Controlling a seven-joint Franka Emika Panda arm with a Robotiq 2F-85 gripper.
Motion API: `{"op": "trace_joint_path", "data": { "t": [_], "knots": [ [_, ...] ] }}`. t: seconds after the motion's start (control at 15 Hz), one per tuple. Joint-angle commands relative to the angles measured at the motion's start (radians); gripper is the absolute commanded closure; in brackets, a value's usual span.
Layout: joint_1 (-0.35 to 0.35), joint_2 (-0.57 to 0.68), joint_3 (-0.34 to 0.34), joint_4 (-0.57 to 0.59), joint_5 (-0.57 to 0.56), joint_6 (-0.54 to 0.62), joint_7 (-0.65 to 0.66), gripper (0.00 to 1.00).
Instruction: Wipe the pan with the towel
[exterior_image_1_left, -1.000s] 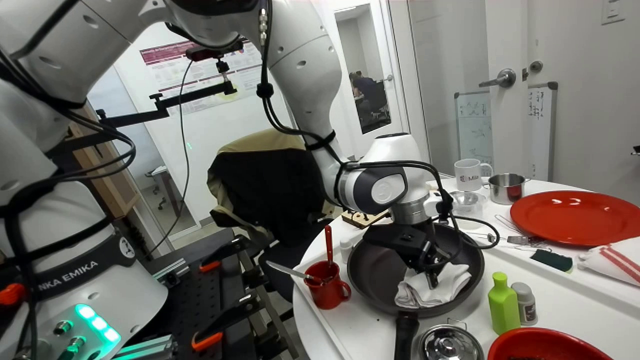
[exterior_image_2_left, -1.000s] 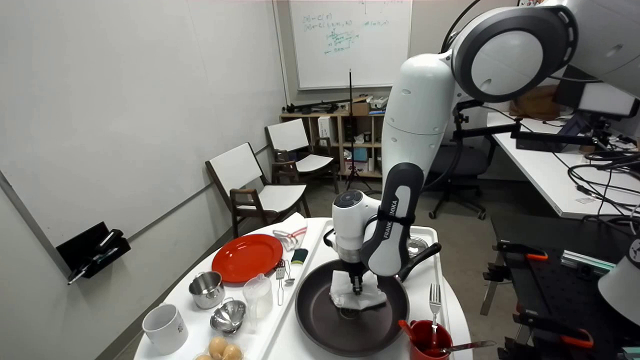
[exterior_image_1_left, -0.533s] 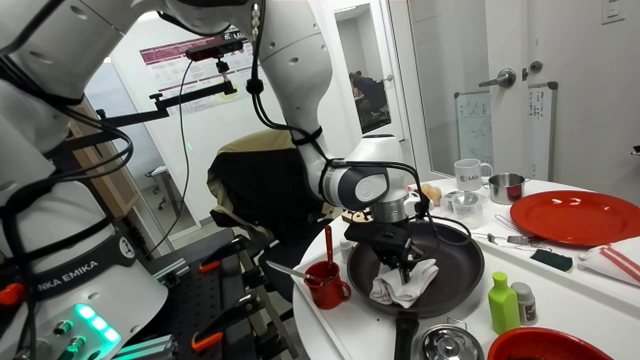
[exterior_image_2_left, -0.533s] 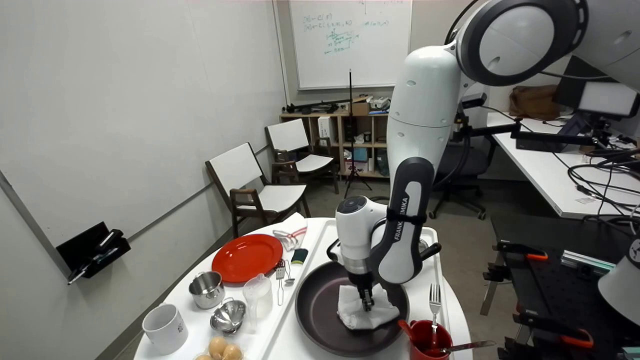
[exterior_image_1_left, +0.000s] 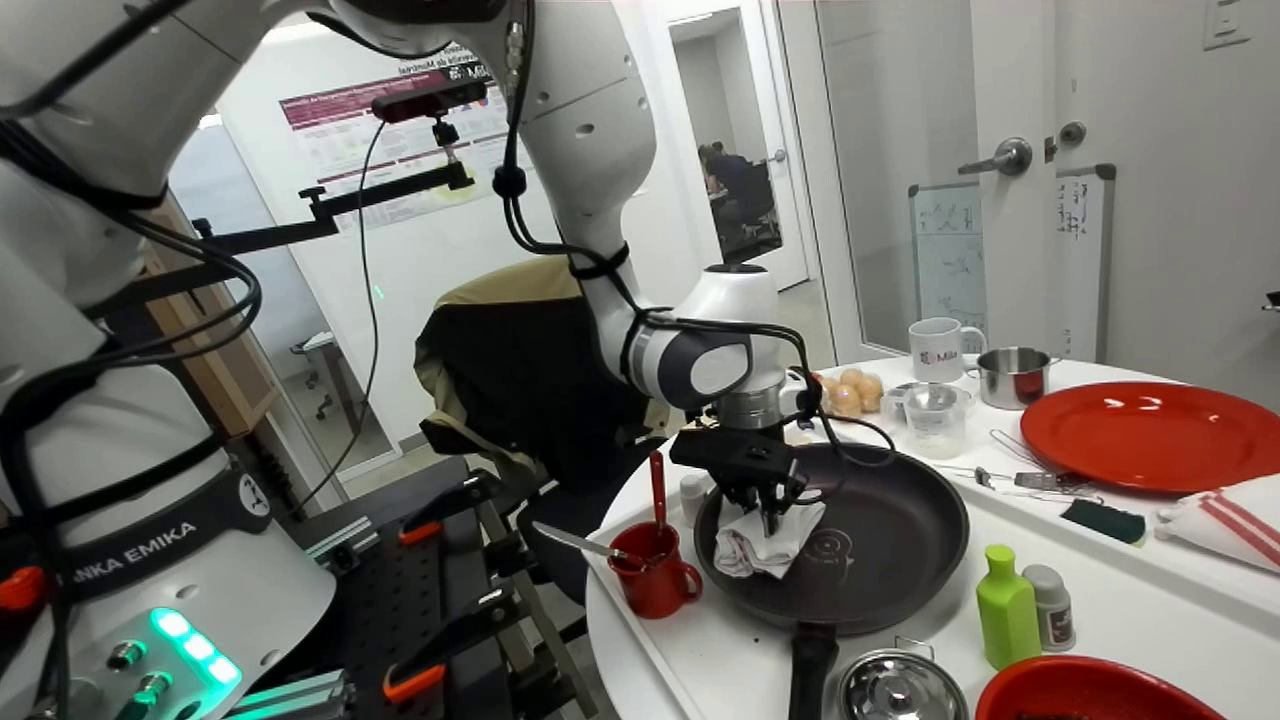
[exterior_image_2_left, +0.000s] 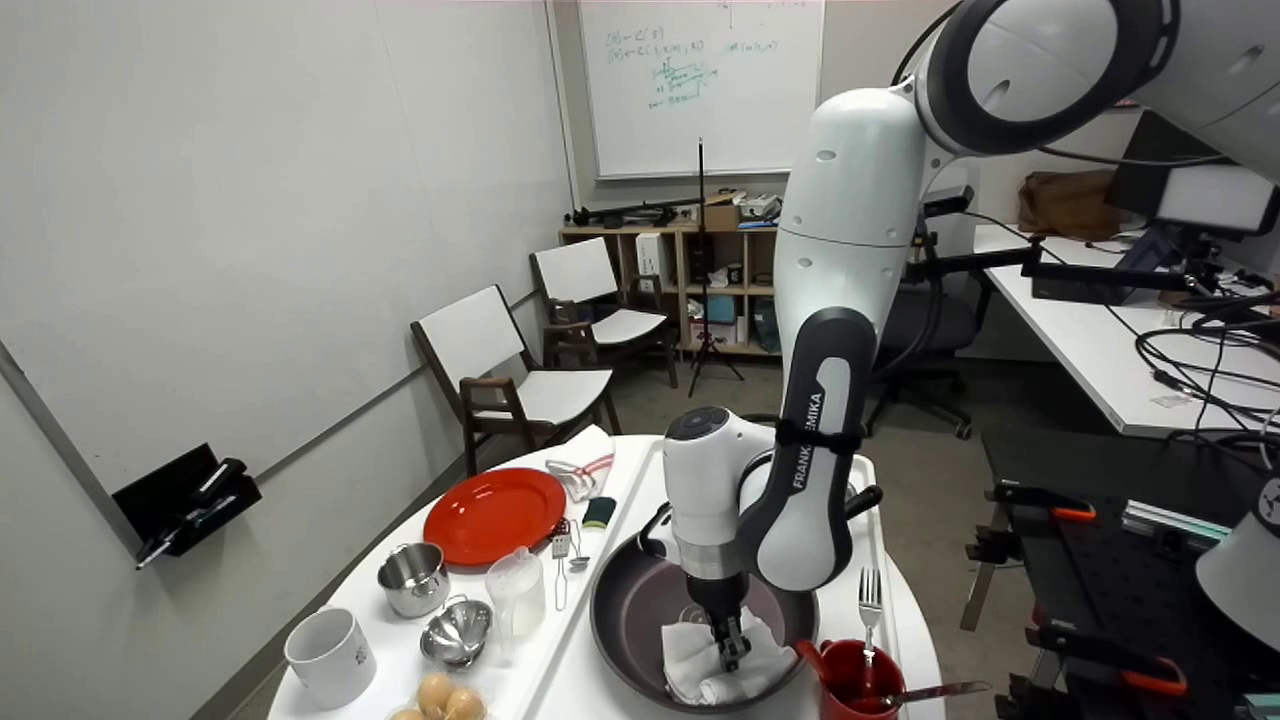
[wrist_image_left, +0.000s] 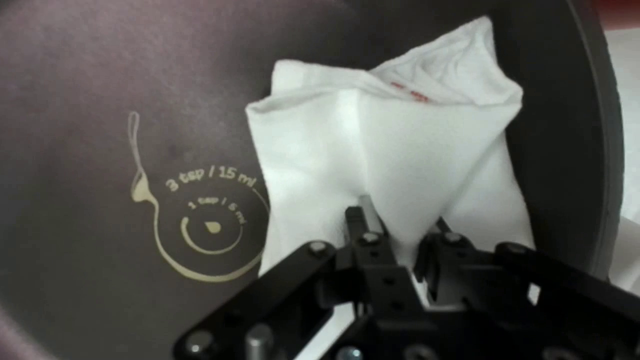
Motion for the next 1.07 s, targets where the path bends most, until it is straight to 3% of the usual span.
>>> {"op": "trace_joint_path", "data": {
  "t": [0.0, 0.53, 1.0],
  "knots": [
    [-0.007, 0.002, -0.001, 0.024, -0.027, 0.002, -0.007, 0.96],
    [-0.021, 0.024, -0.078, 0.104, -0.026, 0.06, 0.013, 0.96],
    [-0.071, -0.031, -0.069, 0.081, 0.003, 0.105, 0.05, 0.96]
  ]
}}
